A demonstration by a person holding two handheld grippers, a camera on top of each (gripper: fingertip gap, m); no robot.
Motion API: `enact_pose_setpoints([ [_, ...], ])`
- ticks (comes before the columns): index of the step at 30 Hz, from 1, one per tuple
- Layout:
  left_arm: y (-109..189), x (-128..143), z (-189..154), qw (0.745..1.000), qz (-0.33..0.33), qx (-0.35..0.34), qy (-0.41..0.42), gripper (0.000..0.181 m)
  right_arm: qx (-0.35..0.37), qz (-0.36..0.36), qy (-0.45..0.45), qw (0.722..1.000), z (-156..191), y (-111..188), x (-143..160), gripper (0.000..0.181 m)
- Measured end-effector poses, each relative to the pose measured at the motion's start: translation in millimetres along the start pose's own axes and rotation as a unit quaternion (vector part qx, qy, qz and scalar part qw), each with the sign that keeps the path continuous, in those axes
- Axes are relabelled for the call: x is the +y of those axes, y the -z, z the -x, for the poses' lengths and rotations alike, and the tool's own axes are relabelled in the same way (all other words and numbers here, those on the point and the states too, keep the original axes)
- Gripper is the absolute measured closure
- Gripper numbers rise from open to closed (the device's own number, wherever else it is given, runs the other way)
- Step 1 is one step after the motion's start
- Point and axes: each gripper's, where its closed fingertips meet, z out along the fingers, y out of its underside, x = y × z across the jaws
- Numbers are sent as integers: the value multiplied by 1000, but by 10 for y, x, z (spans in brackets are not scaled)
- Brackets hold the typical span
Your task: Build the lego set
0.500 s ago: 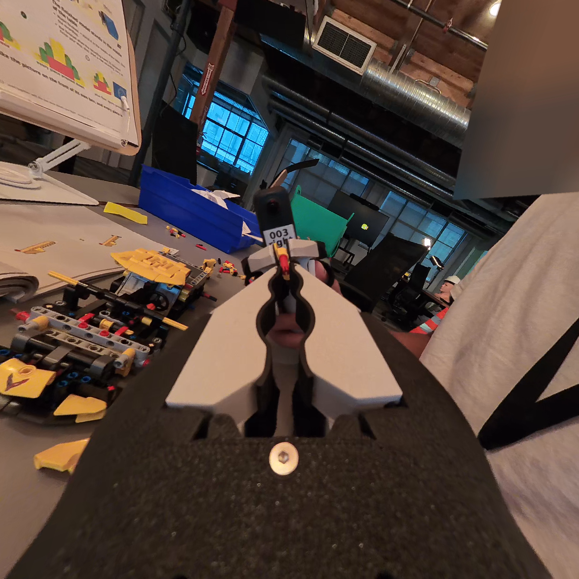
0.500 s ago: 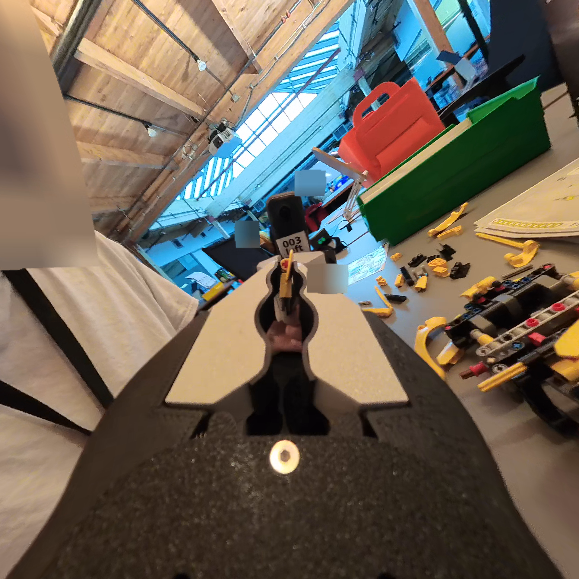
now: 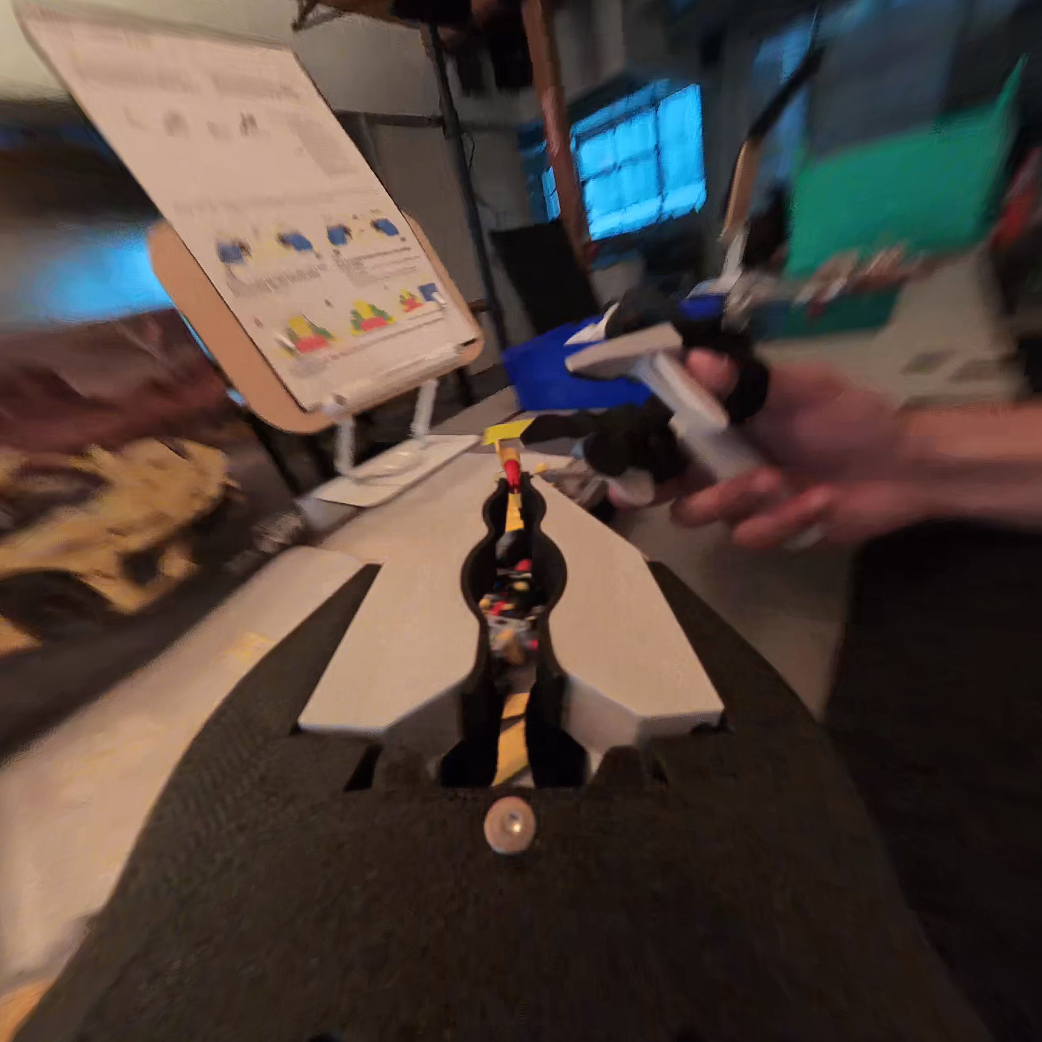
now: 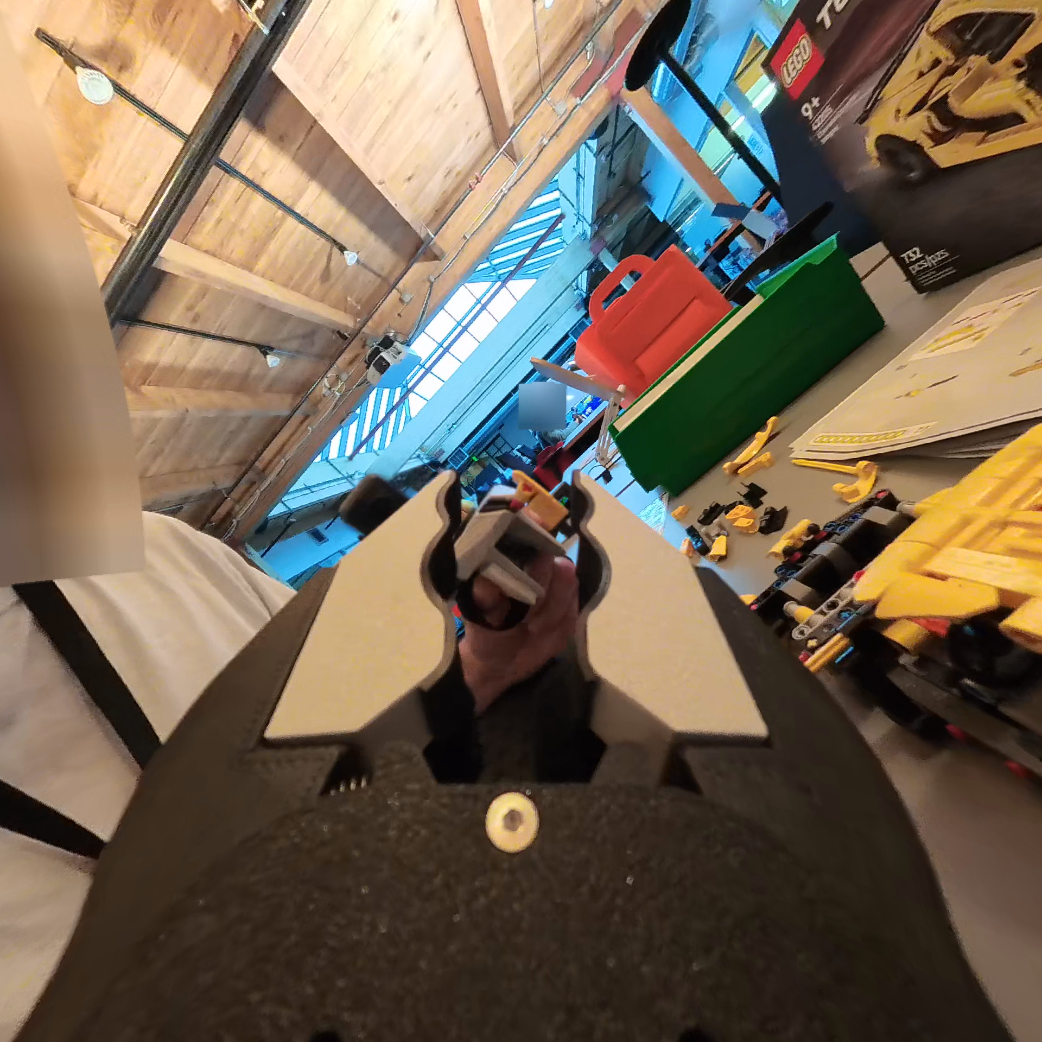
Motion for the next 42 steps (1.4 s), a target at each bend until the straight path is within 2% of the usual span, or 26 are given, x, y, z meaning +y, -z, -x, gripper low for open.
enact_pose_setpoints([
  [2,-20,20,-99,988,16,-27,-152,177,12,13,10,1000,-22,-13,42,145],
  [5,-51,116,-160,936,54,-71,-341,177,1,47,7,999,12,-55,160,149],
  [7,-68,146,-155,907,72,-96,-404,177,8,68,-1,998,-28,-75,242,148],
  [11,-93,163,-246,874,76,-102,-469,177,21,80,1,997,-68,-89,294,149],
  [13,-89,130,-271,875,65,-102,-468,177,14,81,-5,997,-56,-91,295,148],
  [17,-53,29,-322,894,29,-88,-438,178,-28,85,-44,995,37,-125,325,137],
  [21,-30,-10,-327,912,11,-75,-404,177,-58,78,-52,994,134,-142,299,134],
  [25,-30,-3,-312,919,11,-68,-387,177,-47,78,-44,995,101,-143,302,135],
  [28,-28,-17,-338,921,6,-64,-384,177,-17,67,-36,997,-4,-135,275,122],
  [30,-34,-6,-357,921,7,-59,-385,177,-39,76,-49,995,61,-147,305,125],
  [36,-33,-10,-315,927,7,-63,-369,177,-31,96,-27,995,76,-163,372,143],
  [40,-45,25,-274,931,17,-67,-359,177,-5,94,6,995,33,-163,357,143],
  [42,-68,111,-214,933,49,-76,-347,177,41,98,57,993,-60,-154,349,143],
])
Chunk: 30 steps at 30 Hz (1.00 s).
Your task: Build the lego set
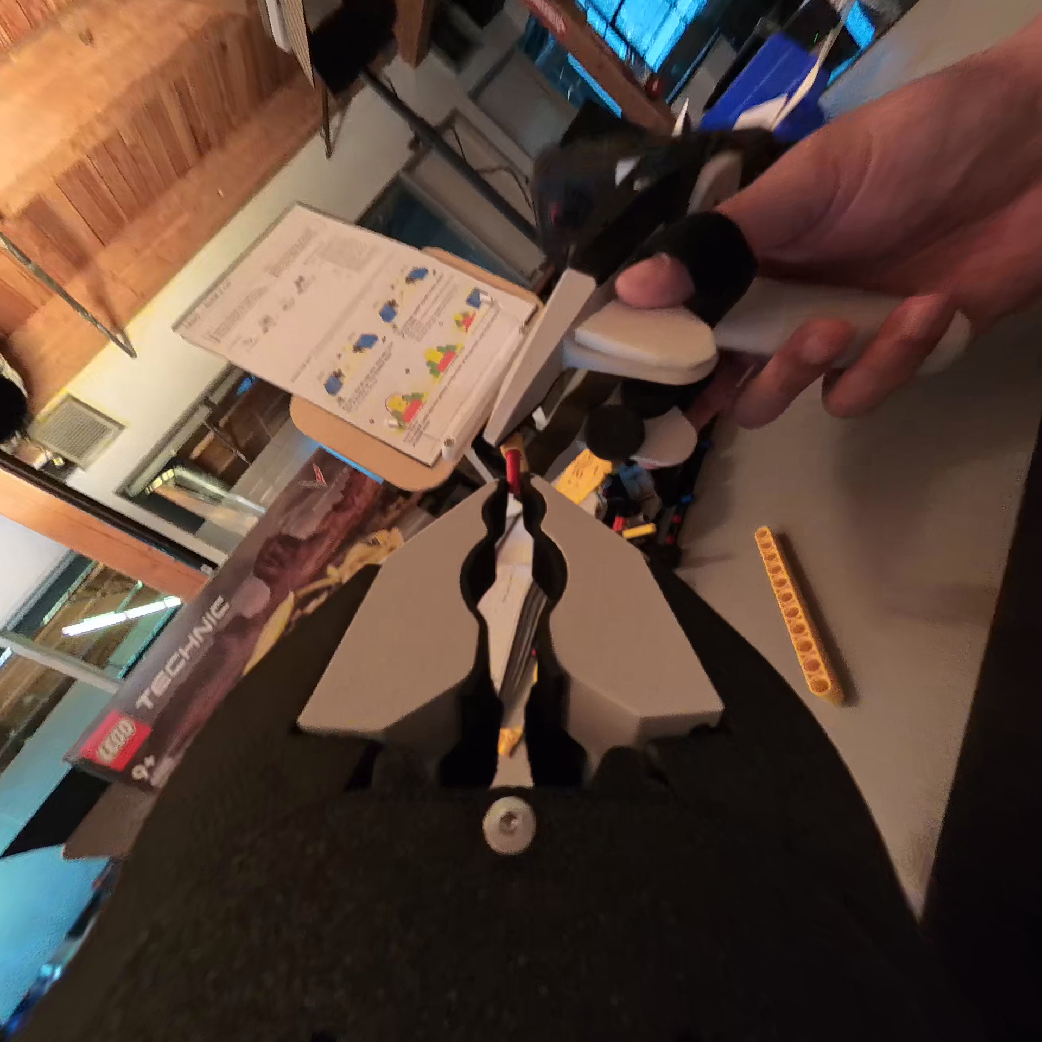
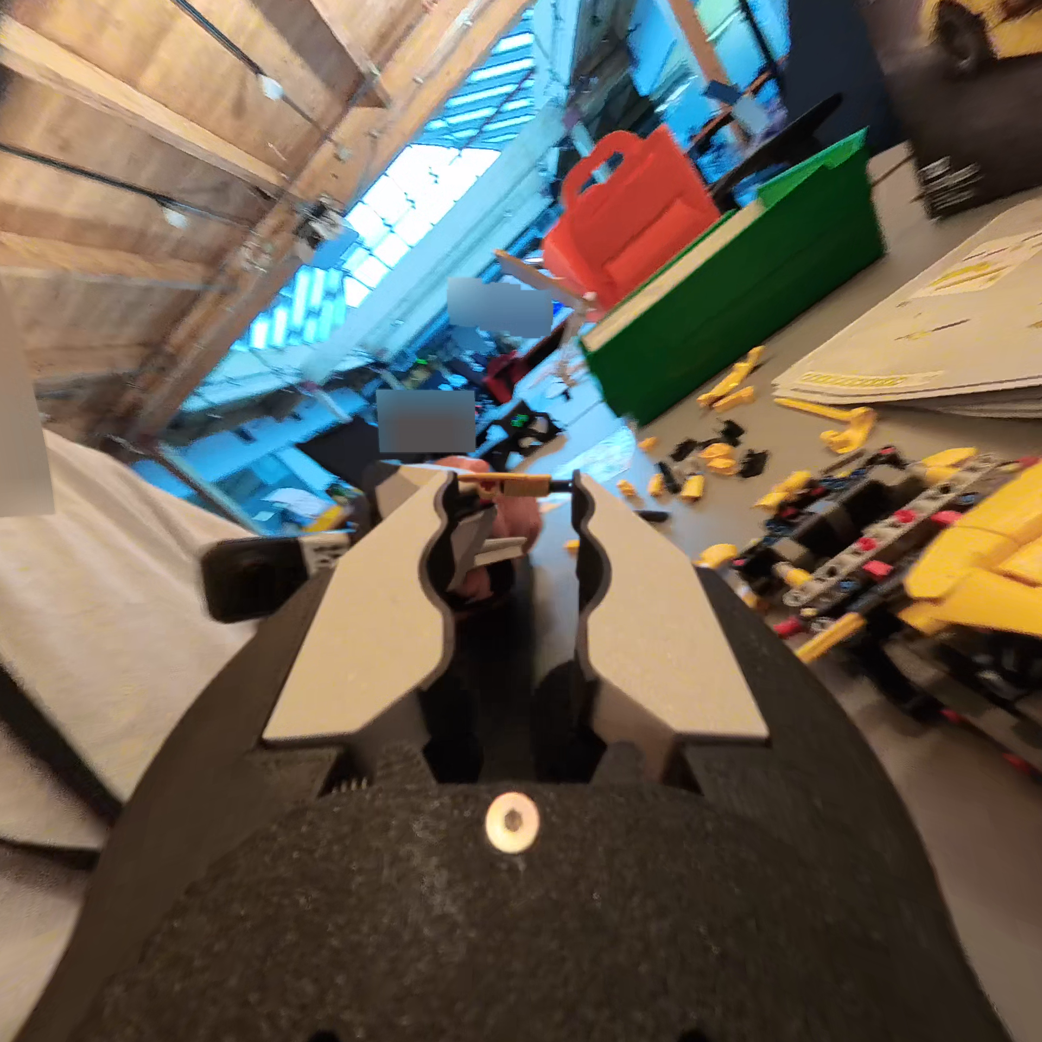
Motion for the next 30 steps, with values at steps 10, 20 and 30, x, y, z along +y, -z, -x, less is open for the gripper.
enact_pose_setpoints([
  [10,-103,231,-72,996,82,3,38,168,169,43,166,971,-260,30,54,143],
  [20,-88,236,-21,990,62,23,121,177,102,31,141,984,-96,-32,61,131],
  [30,96,-229,179,883,-131,132,430,177,-87,-38,8,995,323,55,-142,150],
])
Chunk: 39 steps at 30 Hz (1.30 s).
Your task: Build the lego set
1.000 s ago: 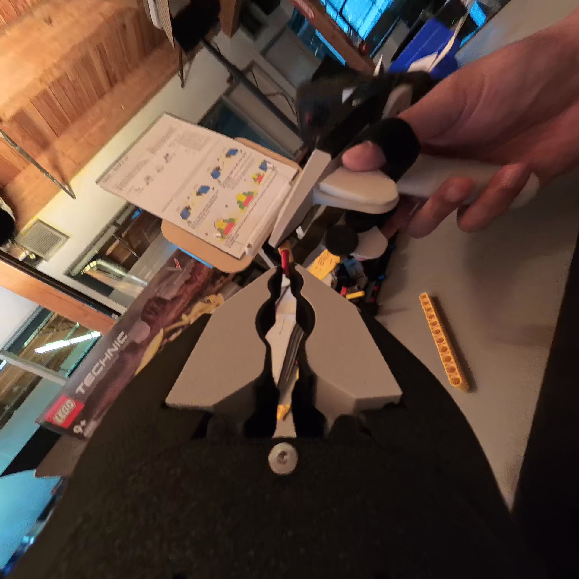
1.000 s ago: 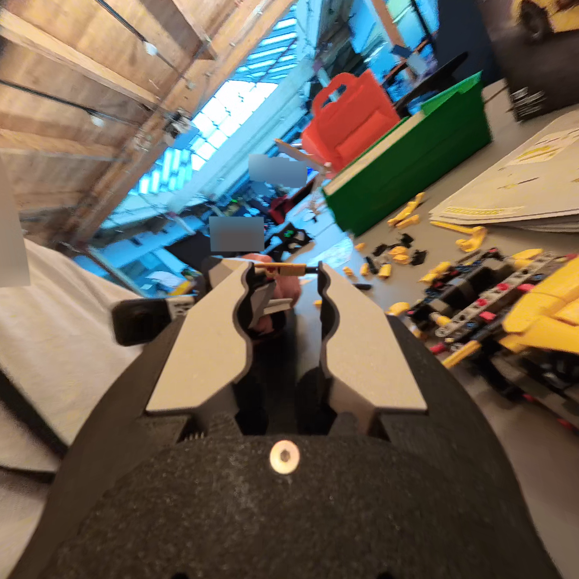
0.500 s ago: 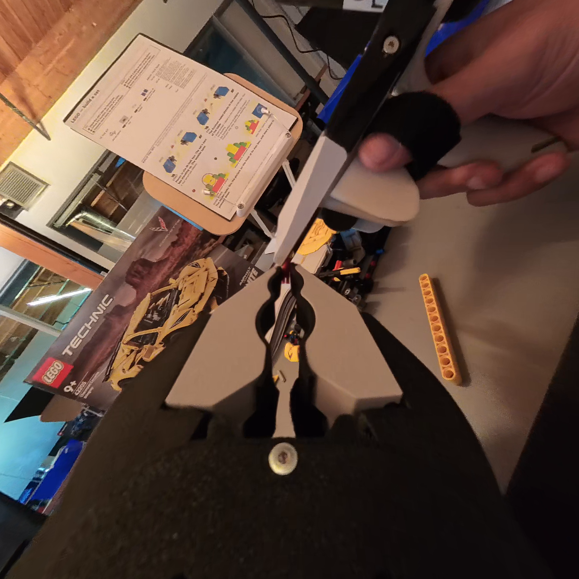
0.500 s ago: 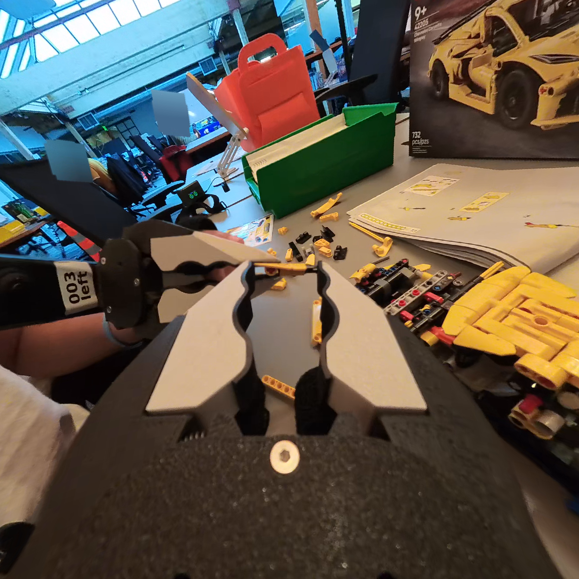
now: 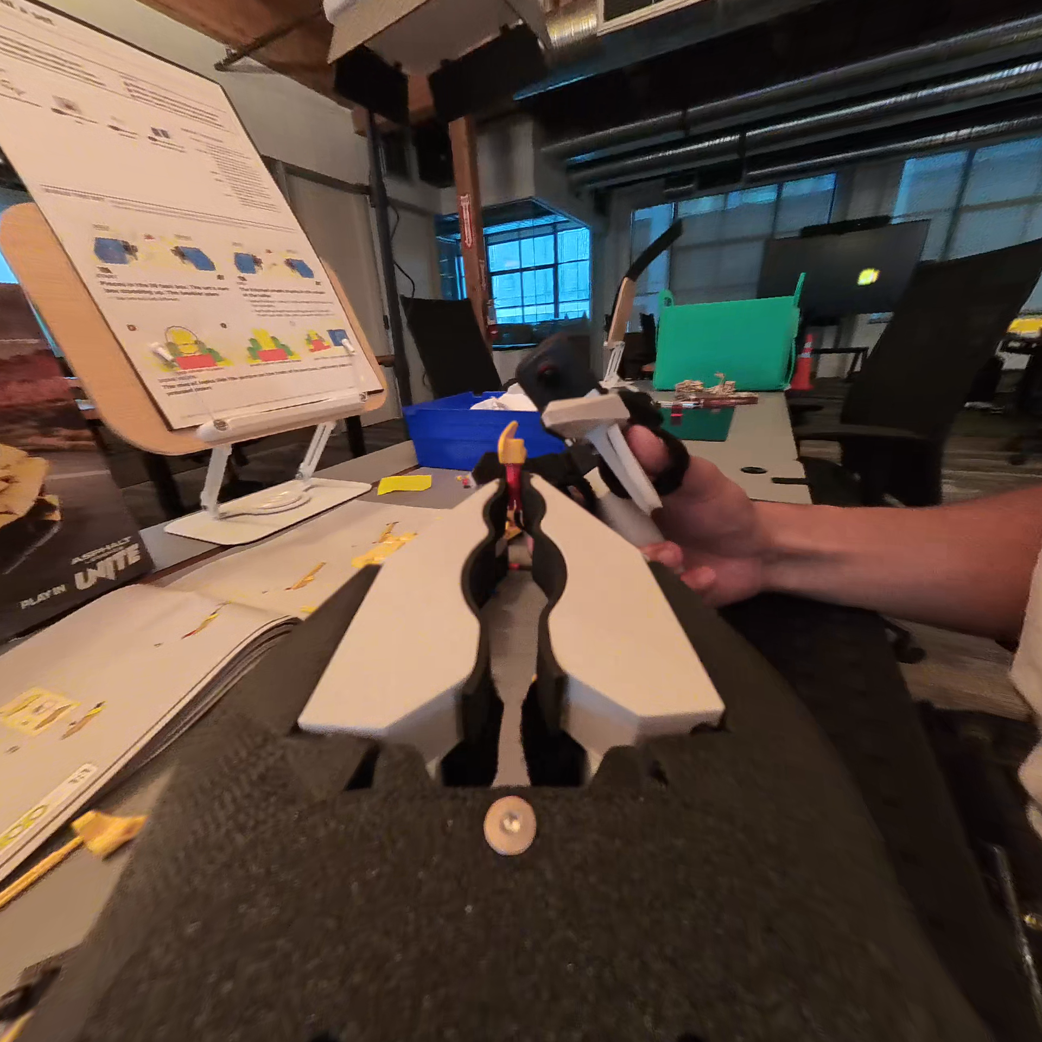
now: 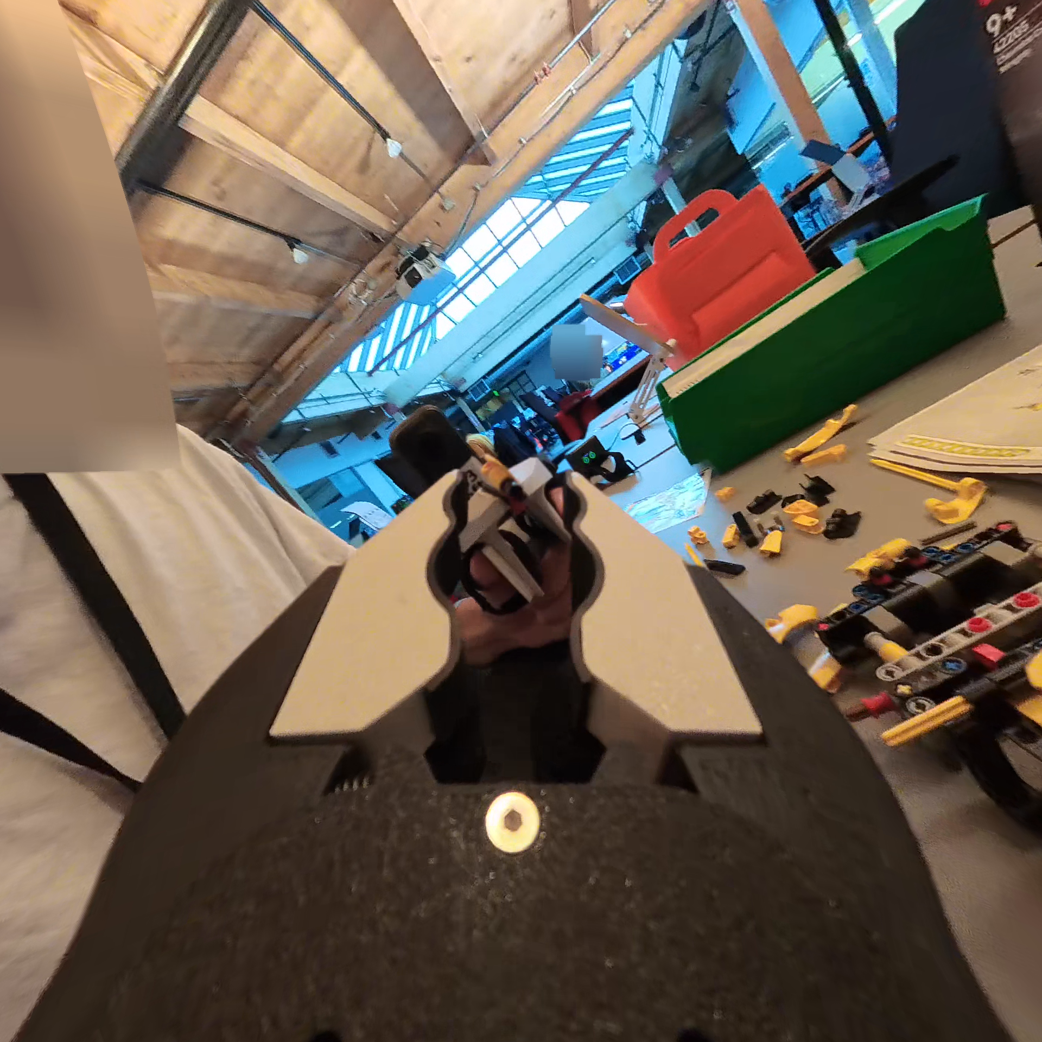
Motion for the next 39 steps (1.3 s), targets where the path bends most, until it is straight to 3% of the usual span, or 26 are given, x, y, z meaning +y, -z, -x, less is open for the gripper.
enact_pose_setpoints([
  [4,24,-59,10,997,-20,22,65,177,-24,-4,2,1000,86,10,-23,158],
  [17,79,-34,123,960,-33,88,265,177,20,11,27,999,-28,-4,30,166],
  [34,-3,164,53,958,22,94,269,177,46,31,19,998,-122,5,89,175],
  [36,-8,161,67,954,21,97,283,160,58,29,10,998,-178,29,82,175],
  [39,9,136,130,951,11,89,296,157,50,35,18,998,-139,23,92,175],
])
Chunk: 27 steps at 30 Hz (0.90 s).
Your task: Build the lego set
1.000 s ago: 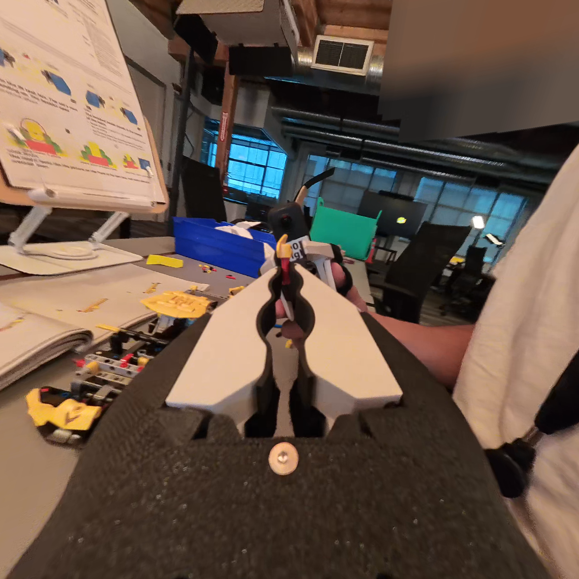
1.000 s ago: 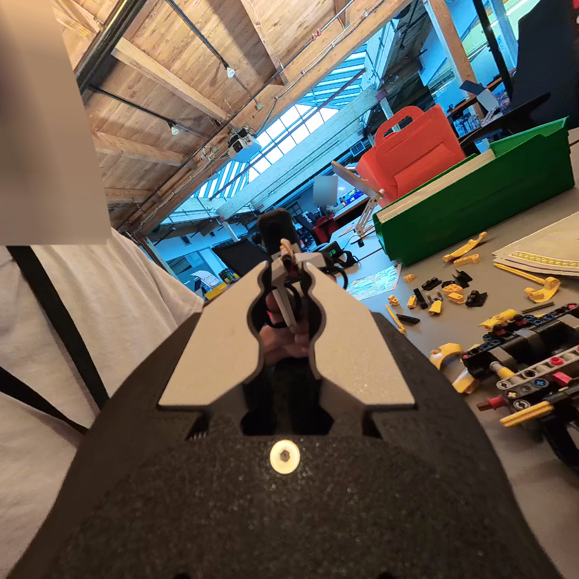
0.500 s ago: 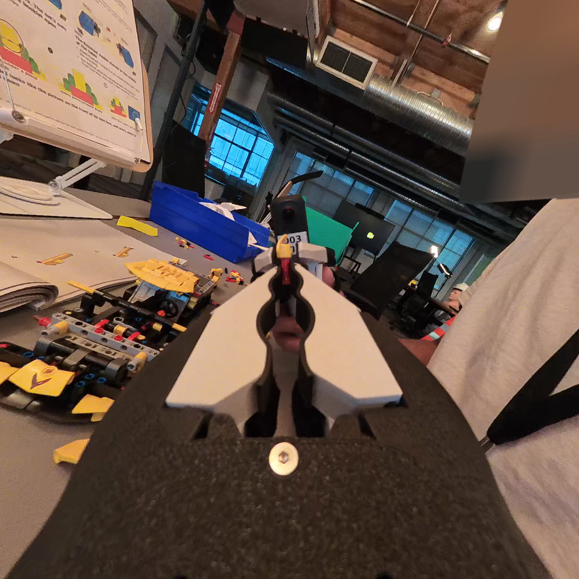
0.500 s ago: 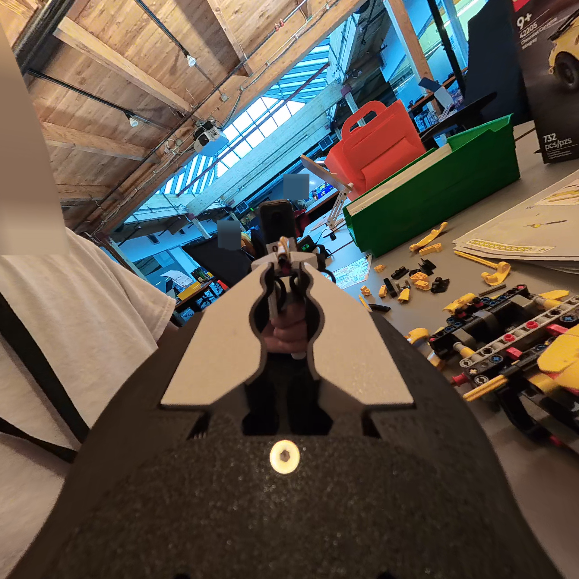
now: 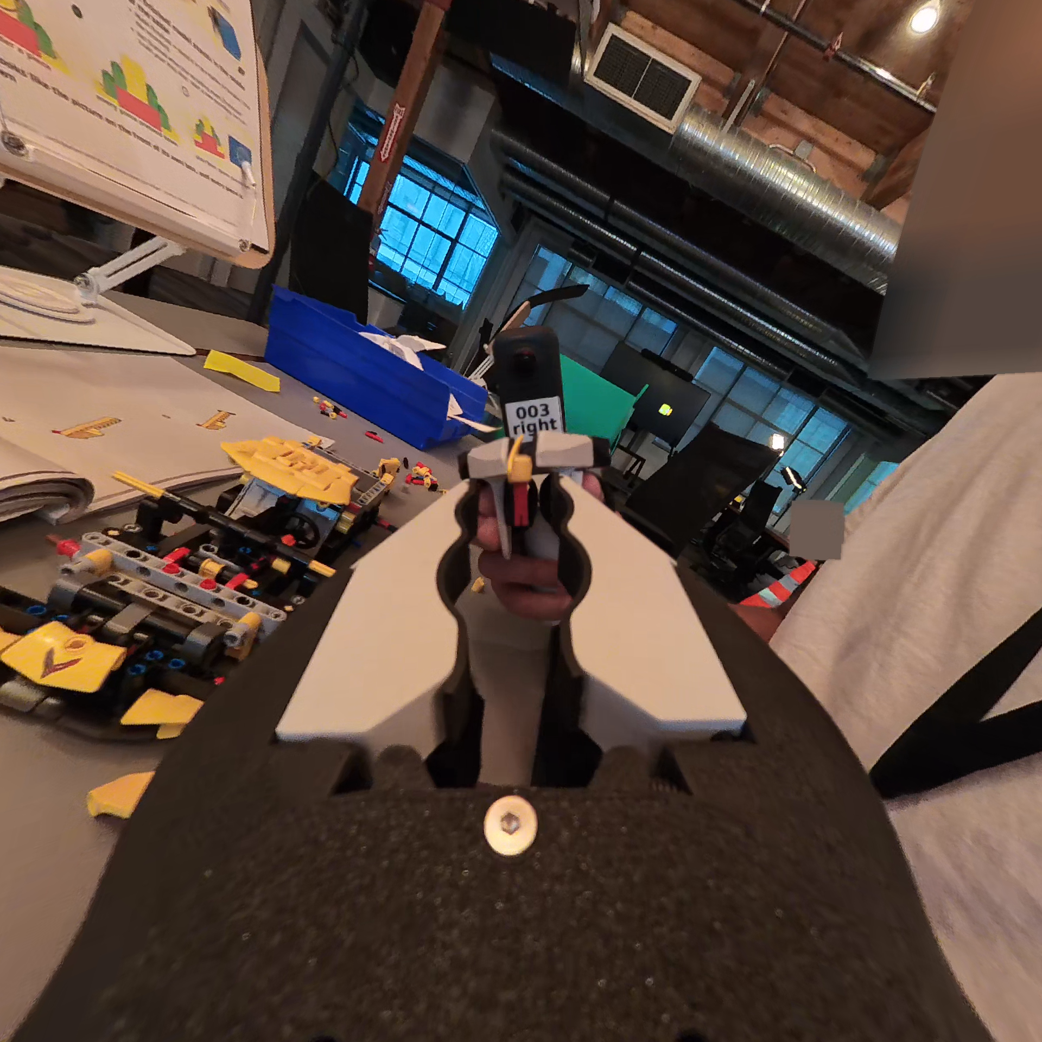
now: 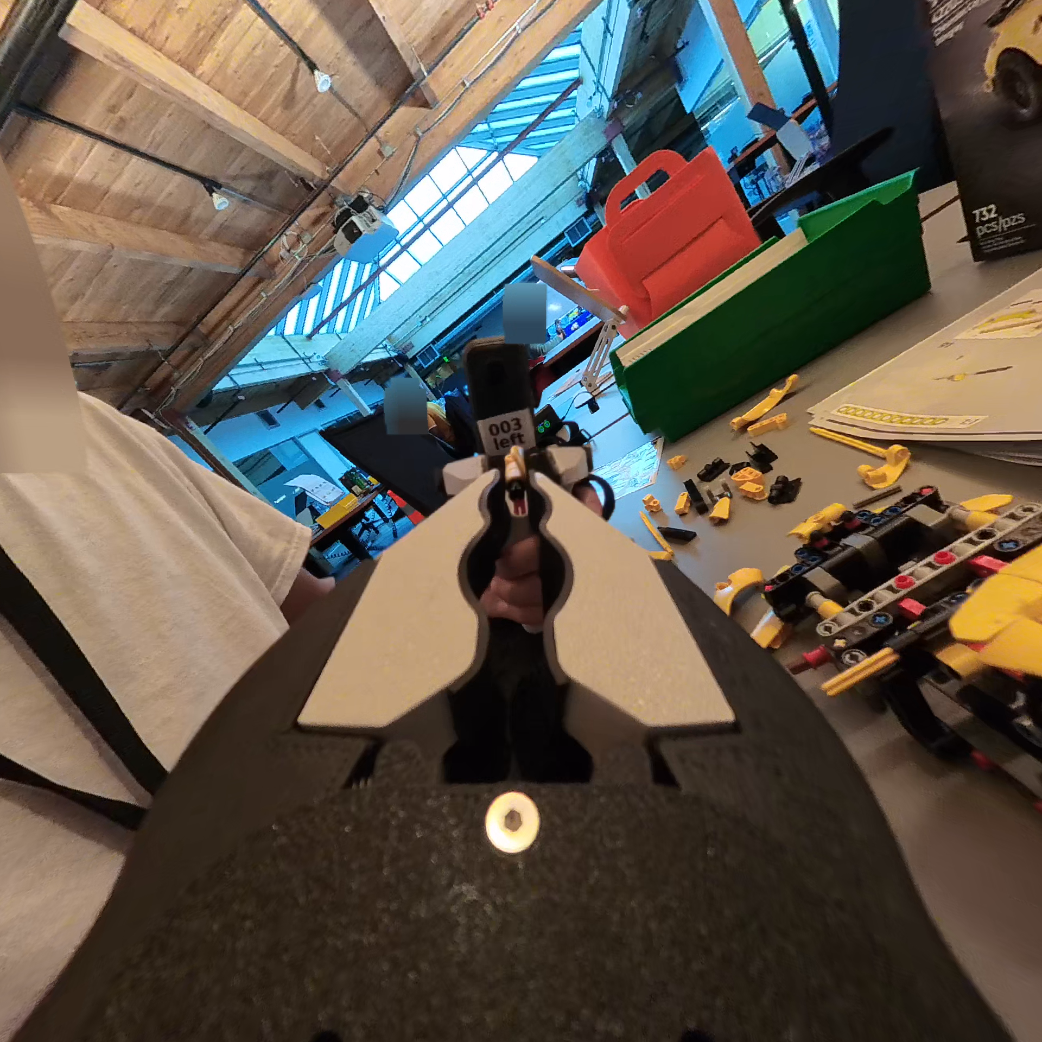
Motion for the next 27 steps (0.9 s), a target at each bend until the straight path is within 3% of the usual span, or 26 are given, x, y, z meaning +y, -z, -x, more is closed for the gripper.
enact_pose_setpoints([
  [3,5,-6,-8,1000,-1,2,-2,157,-3,26,16,1000,38,-55,90,175],
  [7,-17,37,-64,1000,11,11,-19,173,2,35,24,999,35,-82,127,175],
  [18,33,-40,-12,1000,-9,2,-9,174,5,17,17,1000,13,-61,76,169],
  [27,10,-5,-72,1000,1,20,-8,174,-1,21,21,1000,41,-60,80,177],
])
